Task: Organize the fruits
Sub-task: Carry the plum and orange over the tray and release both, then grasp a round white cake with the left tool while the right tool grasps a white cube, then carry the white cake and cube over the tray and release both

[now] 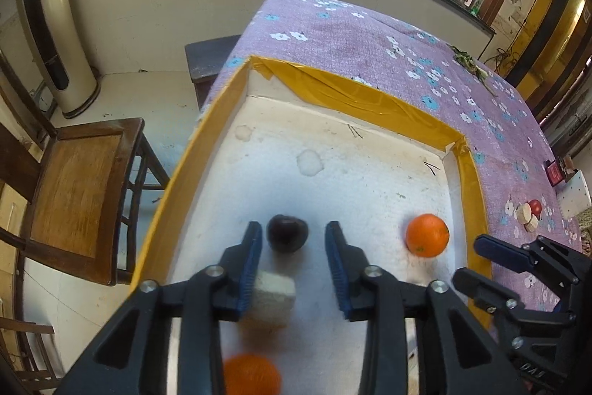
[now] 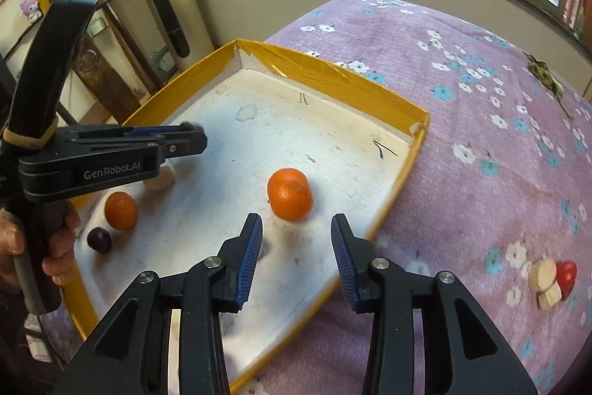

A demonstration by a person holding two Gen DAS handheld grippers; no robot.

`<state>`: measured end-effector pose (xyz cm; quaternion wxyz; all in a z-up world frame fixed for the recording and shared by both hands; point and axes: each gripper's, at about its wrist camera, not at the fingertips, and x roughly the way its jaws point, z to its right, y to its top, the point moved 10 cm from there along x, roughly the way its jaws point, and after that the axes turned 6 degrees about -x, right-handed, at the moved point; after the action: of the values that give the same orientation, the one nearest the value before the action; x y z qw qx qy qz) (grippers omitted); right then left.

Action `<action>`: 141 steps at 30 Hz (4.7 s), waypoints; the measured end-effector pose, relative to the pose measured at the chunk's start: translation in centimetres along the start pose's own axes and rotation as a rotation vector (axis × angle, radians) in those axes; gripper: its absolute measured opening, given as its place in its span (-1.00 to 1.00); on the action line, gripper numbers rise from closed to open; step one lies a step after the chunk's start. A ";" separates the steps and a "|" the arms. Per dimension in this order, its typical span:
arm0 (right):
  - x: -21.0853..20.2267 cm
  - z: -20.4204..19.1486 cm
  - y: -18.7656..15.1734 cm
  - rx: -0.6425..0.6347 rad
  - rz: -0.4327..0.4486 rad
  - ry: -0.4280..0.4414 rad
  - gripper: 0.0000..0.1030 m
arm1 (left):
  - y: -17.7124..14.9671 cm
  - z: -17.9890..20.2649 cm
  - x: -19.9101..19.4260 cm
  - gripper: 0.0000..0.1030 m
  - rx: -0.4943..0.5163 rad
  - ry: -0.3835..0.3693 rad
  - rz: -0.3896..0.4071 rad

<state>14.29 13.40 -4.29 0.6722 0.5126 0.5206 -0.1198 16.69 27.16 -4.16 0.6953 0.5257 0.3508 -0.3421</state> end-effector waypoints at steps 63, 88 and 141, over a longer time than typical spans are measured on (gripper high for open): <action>-5.2 20.6 -9.5 0.150 0.081 -0.047 -0.57 | -10.8 21.7 -2.1 0.68 0.204 0.057 -0.022; -10.7 23.9 -17.3 0.268 0.082 -0.064 -0.47 | -6.5 32.6 5.8 -0.37 0.363 -0.103 -0.023; -12.6 11.4 -15.3 0.172 0.091 -0.094 -0.61 | -13.8 19.9 -6.1 -0.37 0.194 -0.273 -0.047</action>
<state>4.78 -7.41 -3.31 0.6543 0.5852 0.4524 -0.1572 4.37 5.58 -1.77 0.6745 0.5305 0.2305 -0.4588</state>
